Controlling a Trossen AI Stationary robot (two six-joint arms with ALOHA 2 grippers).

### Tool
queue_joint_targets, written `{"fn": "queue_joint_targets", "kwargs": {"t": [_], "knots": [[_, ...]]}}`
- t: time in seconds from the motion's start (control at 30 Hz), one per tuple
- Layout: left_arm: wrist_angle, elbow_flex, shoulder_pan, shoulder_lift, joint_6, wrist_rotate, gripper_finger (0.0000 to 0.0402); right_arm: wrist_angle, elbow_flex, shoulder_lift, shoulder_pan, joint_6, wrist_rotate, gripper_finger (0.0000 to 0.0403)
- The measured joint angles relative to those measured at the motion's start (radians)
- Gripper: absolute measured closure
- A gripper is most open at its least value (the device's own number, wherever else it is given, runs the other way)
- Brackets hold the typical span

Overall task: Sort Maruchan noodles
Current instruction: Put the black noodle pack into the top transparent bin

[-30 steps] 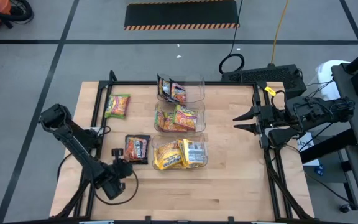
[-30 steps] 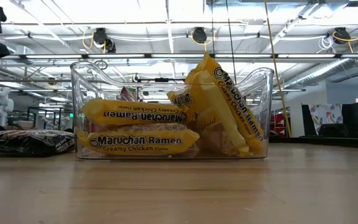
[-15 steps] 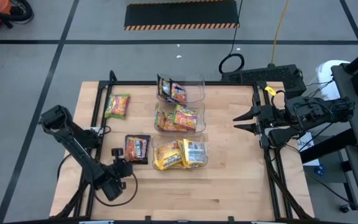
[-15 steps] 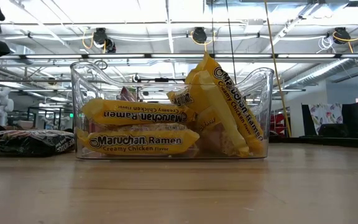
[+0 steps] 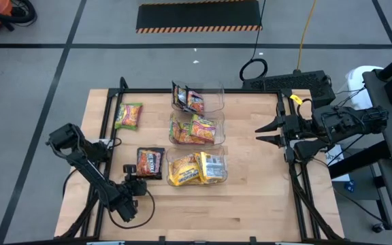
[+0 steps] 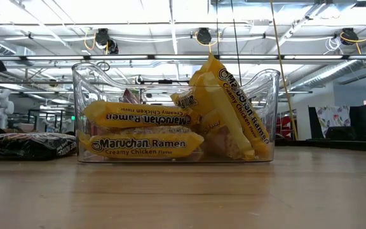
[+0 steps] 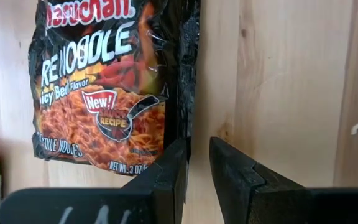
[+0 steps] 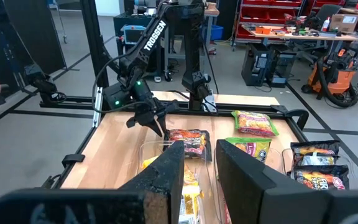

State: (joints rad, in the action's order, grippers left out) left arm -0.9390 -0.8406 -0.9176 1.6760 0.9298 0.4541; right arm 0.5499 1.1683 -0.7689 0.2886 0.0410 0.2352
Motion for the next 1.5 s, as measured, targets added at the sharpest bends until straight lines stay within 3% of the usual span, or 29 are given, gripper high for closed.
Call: {"fn": "queue_joint_targets", "kwargs": {"t": [0.57,1.07,1.5], "knots": [[-0.004,0.0,0.001,0.0,0.065,0.053,0.0323,0.0,0.0,0.0,0.0,0.0,0.0,0.0312],[-0.019,-0.002,-0.001,0.095,0.1,0.06,0.0323,0.0,0.0,0.0,0.0,0.027,0.0,0.0312],[-0.255,0.002,0.01,0.098,0.255,0.06,0.0323,0.0,0.0,0.0,0.0,0.053,0.0,0.0312]]}}
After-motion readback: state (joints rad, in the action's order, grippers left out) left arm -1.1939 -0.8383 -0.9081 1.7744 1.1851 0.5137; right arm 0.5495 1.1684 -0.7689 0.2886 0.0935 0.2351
